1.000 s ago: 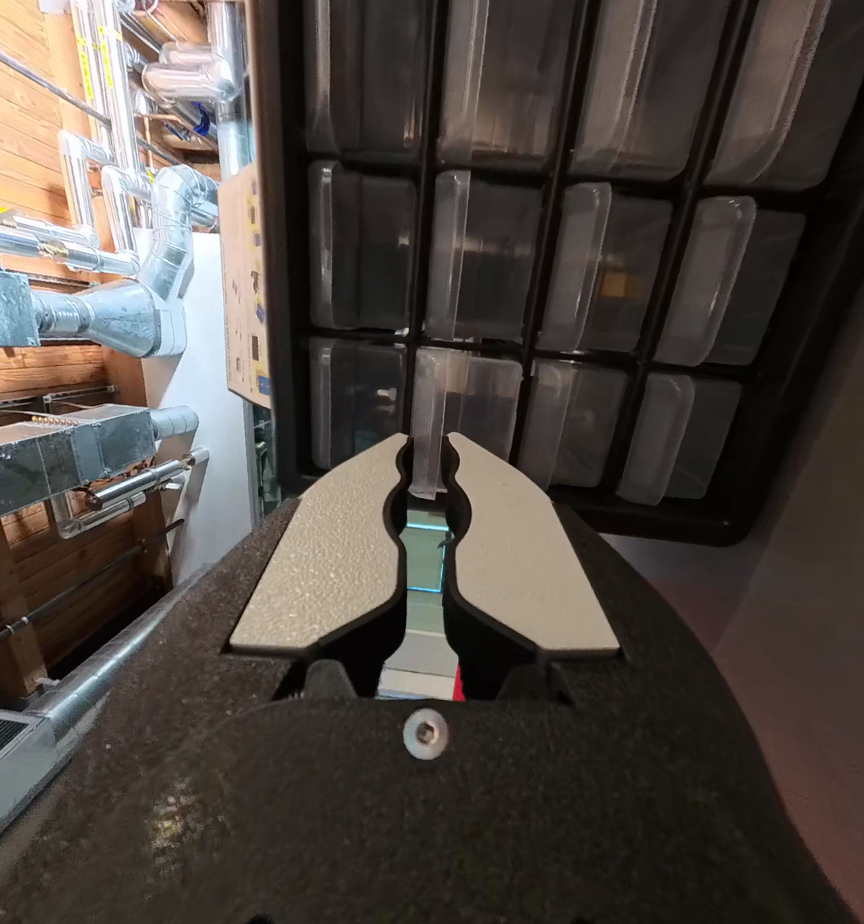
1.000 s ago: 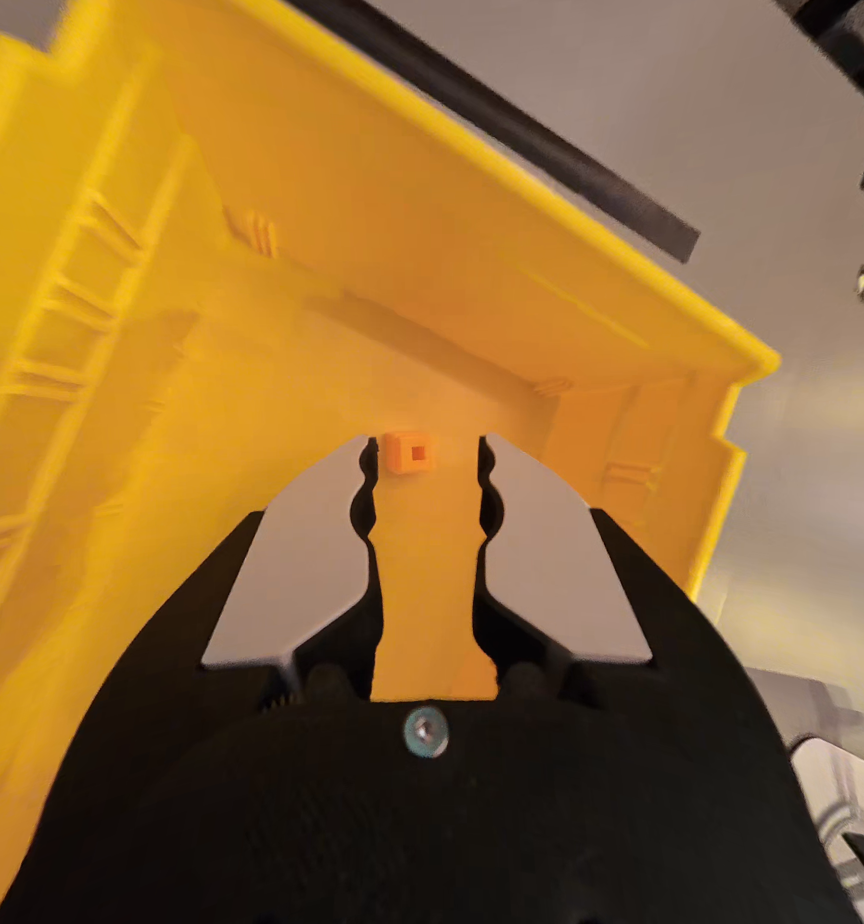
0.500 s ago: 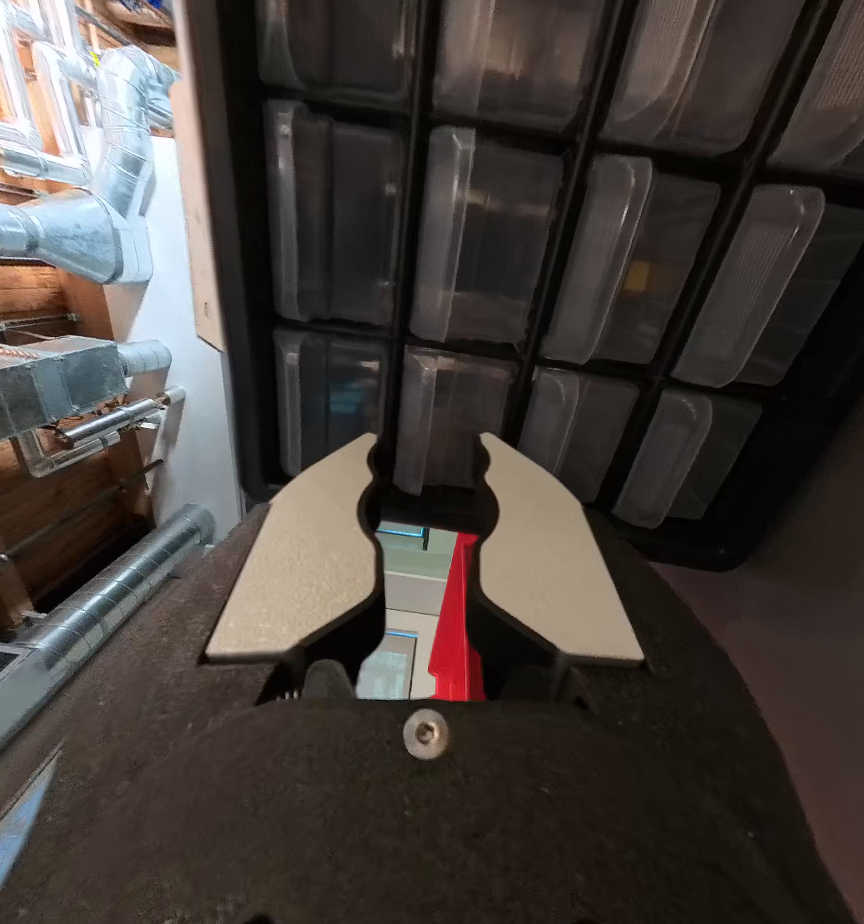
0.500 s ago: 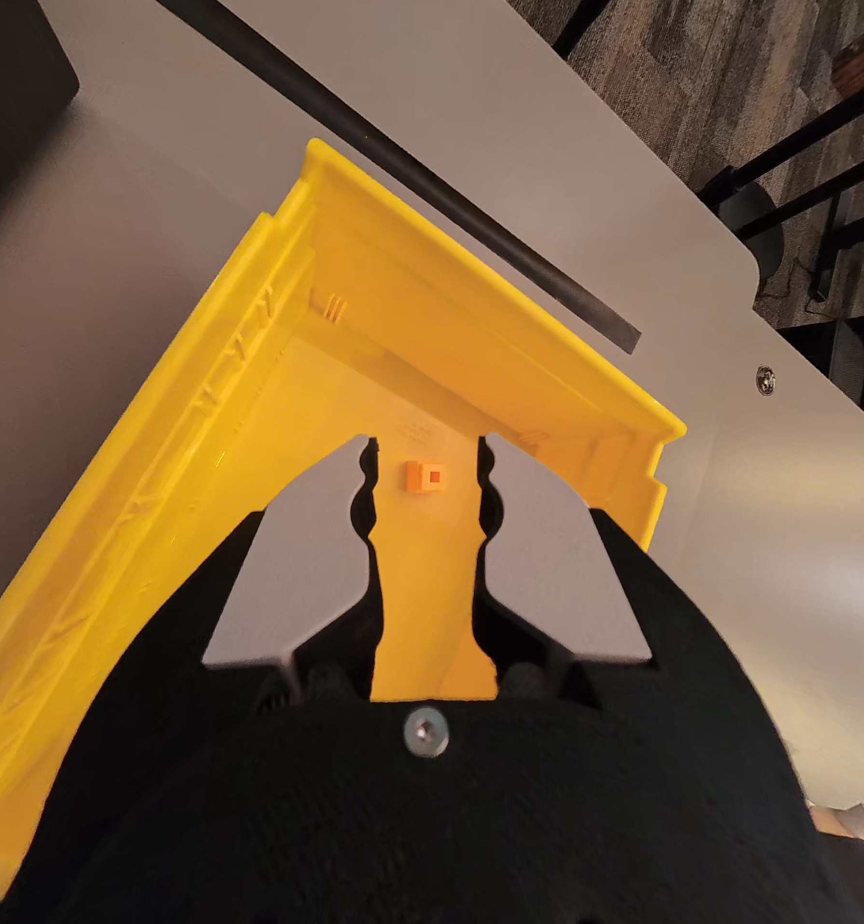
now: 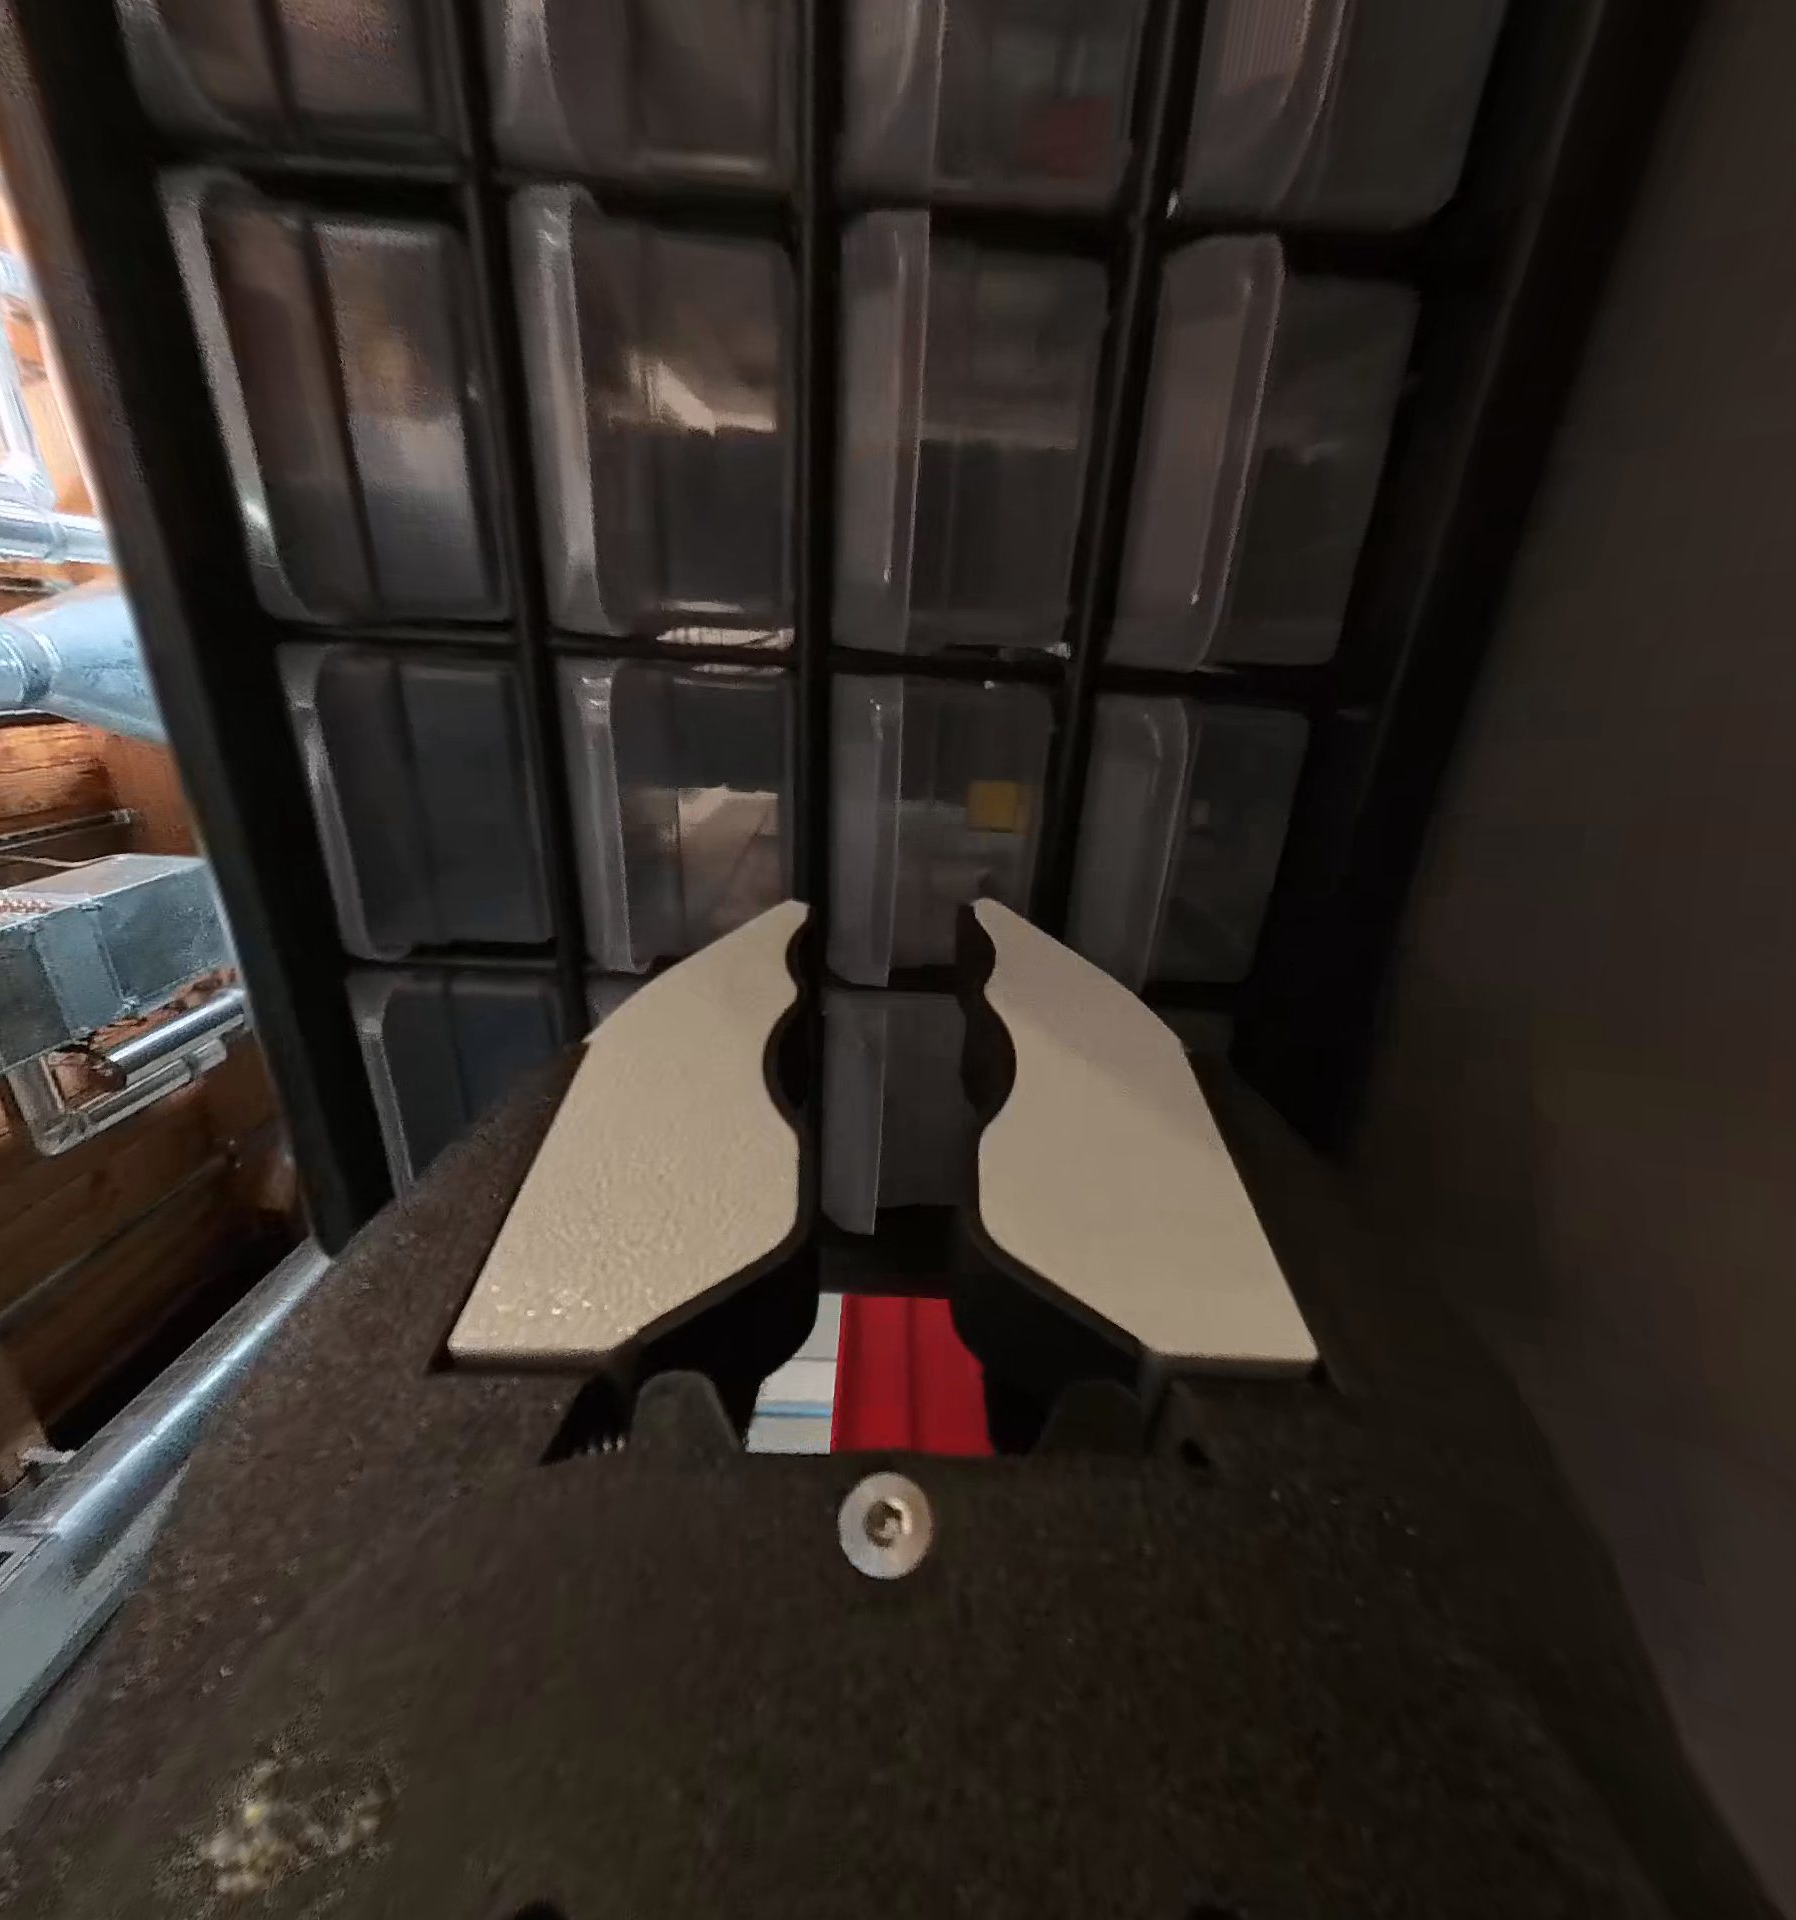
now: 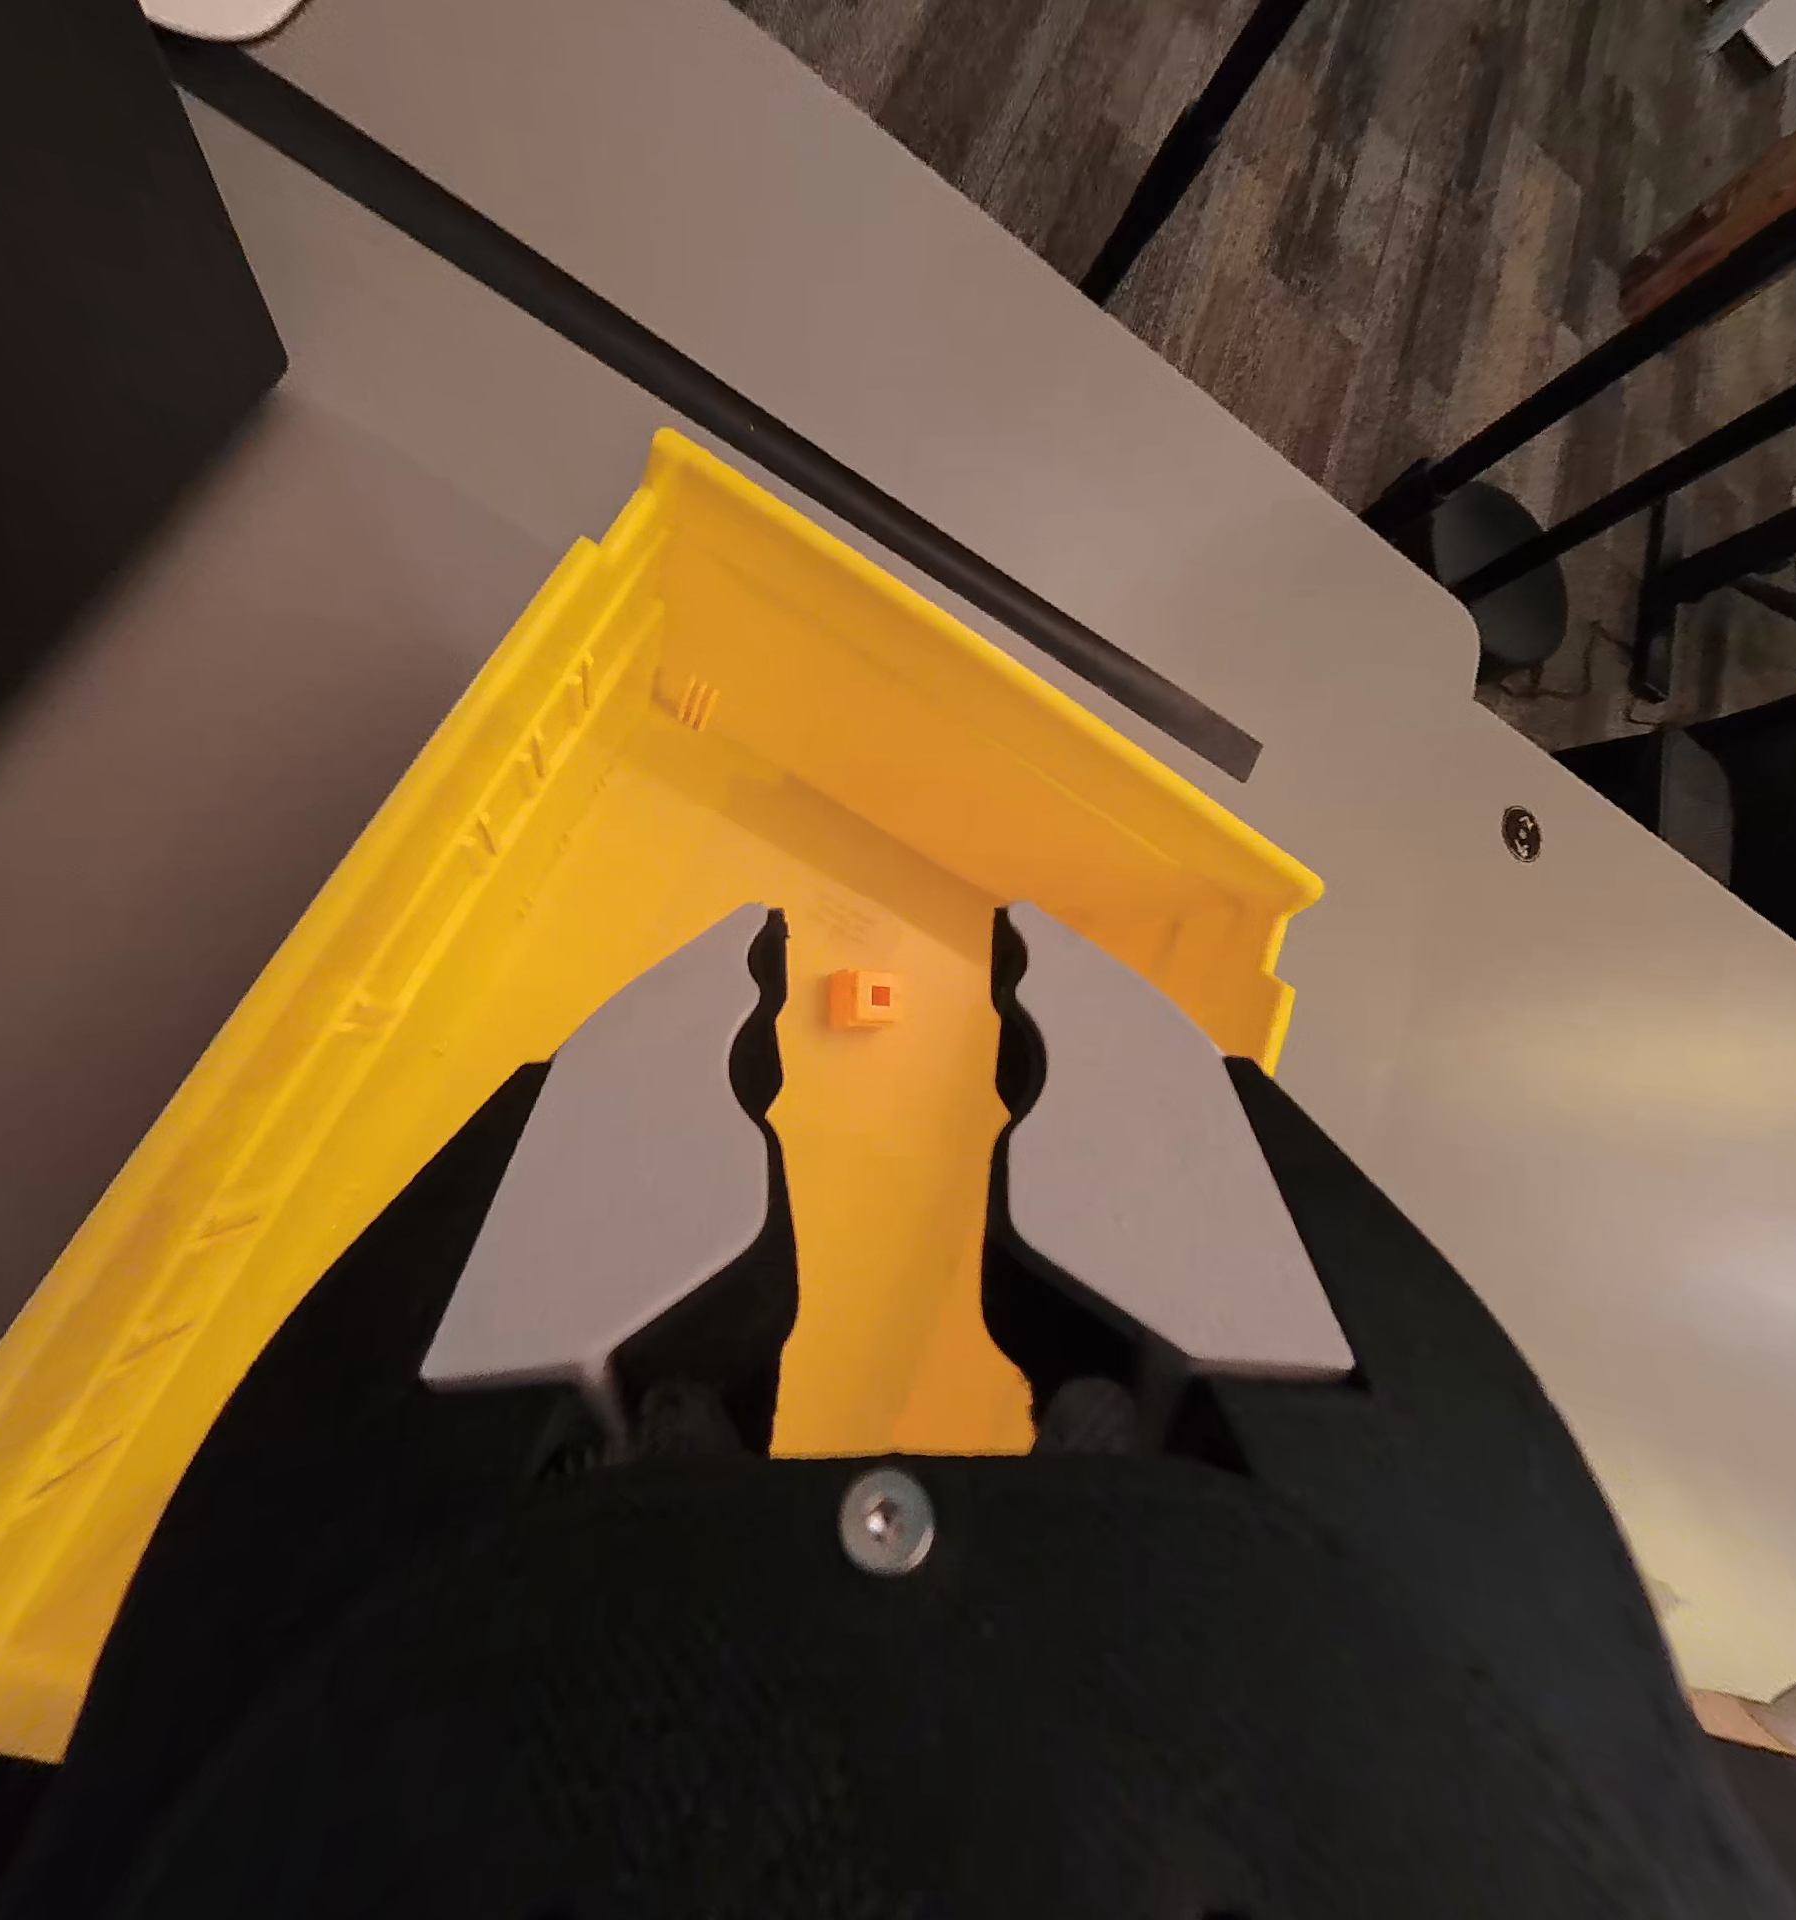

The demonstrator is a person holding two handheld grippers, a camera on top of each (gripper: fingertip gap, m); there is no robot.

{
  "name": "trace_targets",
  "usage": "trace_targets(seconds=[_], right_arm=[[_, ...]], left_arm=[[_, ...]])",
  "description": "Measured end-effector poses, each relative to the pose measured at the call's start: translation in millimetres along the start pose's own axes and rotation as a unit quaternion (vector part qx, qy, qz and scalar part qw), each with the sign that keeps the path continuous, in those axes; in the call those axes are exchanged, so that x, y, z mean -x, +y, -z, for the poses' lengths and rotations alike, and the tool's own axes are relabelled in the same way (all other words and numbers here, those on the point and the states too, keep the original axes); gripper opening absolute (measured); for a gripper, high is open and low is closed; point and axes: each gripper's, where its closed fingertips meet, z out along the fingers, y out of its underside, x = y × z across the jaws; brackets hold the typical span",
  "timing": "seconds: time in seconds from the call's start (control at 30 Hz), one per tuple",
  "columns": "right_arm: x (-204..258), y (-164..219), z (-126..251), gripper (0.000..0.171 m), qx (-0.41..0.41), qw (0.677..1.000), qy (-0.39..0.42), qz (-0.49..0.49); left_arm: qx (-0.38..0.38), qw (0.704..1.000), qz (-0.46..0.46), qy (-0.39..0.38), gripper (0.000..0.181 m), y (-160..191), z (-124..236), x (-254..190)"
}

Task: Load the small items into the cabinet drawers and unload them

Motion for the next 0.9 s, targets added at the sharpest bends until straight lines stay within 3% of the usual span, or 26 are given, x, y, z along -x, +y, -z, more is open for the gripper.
trace_targets(seconds=[0.2,0.33,0.6,0.7,0.9], right_arm=[[-5.3,-0.4,7.3,0.038,-0.013,1.000,0.002,-0.009],[-5.9,-9.8,21.2,0.035,-0.033,0.999,0.015,-0.007],[15.2,-55.0,85.9,0.028,-0.112,0.992,0.057,0.024],[63.9,-84.8,111.5,0.026,-0.169,0.984,-0.004,0.063],[231.3,-118.3,120.2,0.023,-0.206,0.929,-0.229,0.205]], left_arm=[[-0.017,0.999,-0.021,-0.032,0.010,-0.4,-5.5,5.2],[-0.017,1.000,-0.007,-0.021,0.010,0.2,-2.8,5.7],[-0.032,0.999,-0.029,-0.014,0.010,-2.2,39.0,6.2],[-0.034,0.999,-0.023,-0.003,0.010,-4.6,54.9,5.4],[-0.037,0.999,-0.019,0.001,0.010,-5.2,74.6,5.3]])
